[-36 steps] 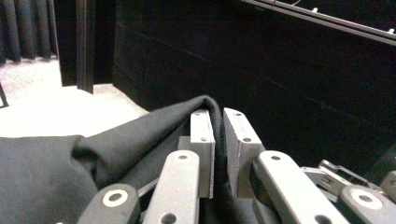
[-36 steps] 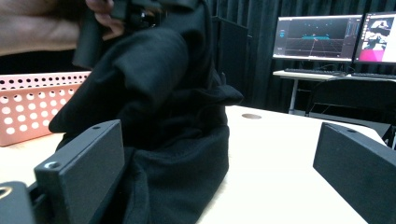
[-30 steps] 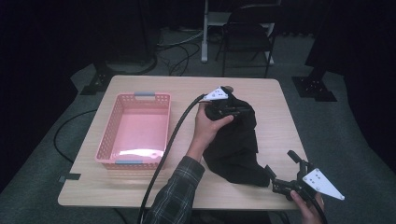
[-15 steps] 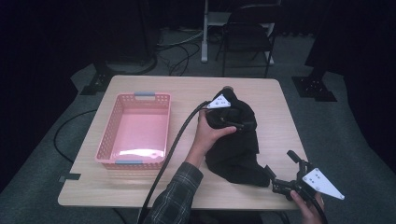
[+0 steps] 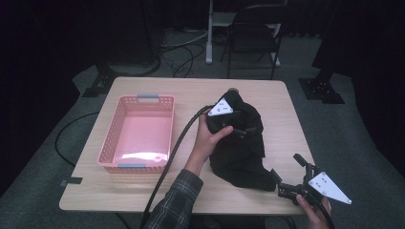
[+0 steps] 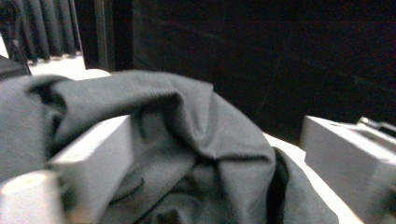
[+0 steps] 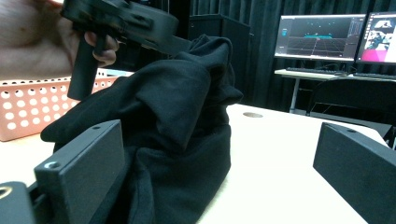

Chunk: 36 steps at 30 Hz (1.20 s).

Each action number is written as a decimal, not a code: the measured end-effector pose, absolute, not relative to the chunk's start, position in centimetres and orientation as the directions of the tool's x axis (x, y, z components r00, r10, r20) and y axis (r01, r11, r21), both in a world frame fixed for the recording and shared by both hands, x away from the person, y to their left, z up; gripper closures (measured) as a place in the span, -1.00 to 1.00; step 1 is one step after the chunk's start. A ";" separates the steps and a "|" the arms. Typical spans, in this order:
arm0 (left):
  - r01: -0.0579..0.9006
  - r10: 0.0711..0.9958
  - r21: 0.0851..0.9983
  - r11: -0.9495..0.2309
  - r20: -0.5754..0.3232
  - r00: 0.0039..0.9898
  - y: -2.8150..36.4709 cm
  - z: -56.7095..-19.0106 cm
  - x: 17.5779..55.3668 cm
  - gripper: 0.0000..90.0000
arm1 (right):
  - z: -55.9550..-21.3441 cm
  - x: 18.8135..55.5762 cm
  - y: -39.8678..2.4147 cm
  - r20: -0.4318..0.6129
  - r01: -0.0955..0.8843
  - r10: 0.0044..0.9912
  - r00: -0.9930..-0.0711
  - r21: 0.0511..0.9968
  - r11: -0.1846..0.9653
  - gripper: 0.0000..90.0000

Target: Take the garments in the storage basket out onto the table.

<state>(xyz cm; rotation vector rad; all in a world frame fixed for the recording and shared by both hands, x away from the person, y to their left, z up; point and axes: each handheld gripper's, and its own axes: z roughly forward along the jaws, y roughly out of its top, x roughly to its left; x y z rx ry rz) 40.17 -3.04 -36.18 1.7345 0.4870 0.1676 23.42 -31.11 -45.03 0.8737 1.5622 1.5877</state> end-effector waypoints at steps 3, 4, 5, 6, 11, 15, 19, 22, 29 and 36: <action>0.214 0.427 0.969 -0.120 -0.144 0.892 -2.6 -35.8 40.0 -0.96 | -45.0 23.4 -31.1 -0.024 -0.038 0.865 -0.501 0.999 0.005 -0.97; 0.208 0.436 0.971 -0.116 -0.139 0.889 -2.5 -35.6 39.9 -0.96 | -45.0 23.4 -31.1 -0.023 -0.037 0.865 -0.501 0.999 0.004 -0.97; 0.204 0.442 0.973 -0.109 -0.136 0.886 -2.5 -35.4 39.9 -0.96 | -45.0 23.4 -31.1 -0.021 -0.037 0.865 -0.502 0.999 0.003 -0.97; 0.200 0.442 0.975 -0.103 -0.135 0.887 -2.3 -35.2 39.8 -0.96 | -45.0 23.5 -31.1 -0.020 -0.036 0.865 -0.502 0.999 0.002 -0.97; 0.170 0.468 0.983 -0.074 -0.117 0.876 -2.1 -34.6 39.5 -0.96 | -45.0 23.4 -31.2 -0.019 -0.039 0.864 -0.503 0.999 0.000 -0.97; 0.141 0.496 0.987 -0.082 -0.082 0.865 -1.7 -34.0 39.1 -0.96 | -45.0 23.4 -31.2 -0.016 -0.037 0.864 -0.503 0.999 -0.003 -0.97; 0.112 0.511 0.992 -0.060 -0.066 0.857 -0.8 -33.3 38.2 -0.96 | -45.0 23.5 -31.2 -0.012 -0.033 0.864 -0.504 0.999 -0.006 -0.97; 0.099 0.515 0.994 -0.053 -0.058 0.856 -0.1 -32.8 37.5 -0.96 | -45.0 23.5 -31.2 -0.010 -0.032 0.865 -0.502 0.999 -0.007 -0.97; 0.072 0.521 0.997 -0.041 -0.040 0.852 1.4 -32.2 36.3 -0.96 | -45.0 23.5 -31.2 -0.011 -0.033 0.867 -0.498 0.999 -0.007 -0.97; 0.031 0.538 0.999 -0.021 -0.014 0.843 3.3 -32.2 34.7 -0.96 | -45.0 23.5 -31.2 -0.005 -0.026 0.868 -0.497 1.000 -0.009 -0.97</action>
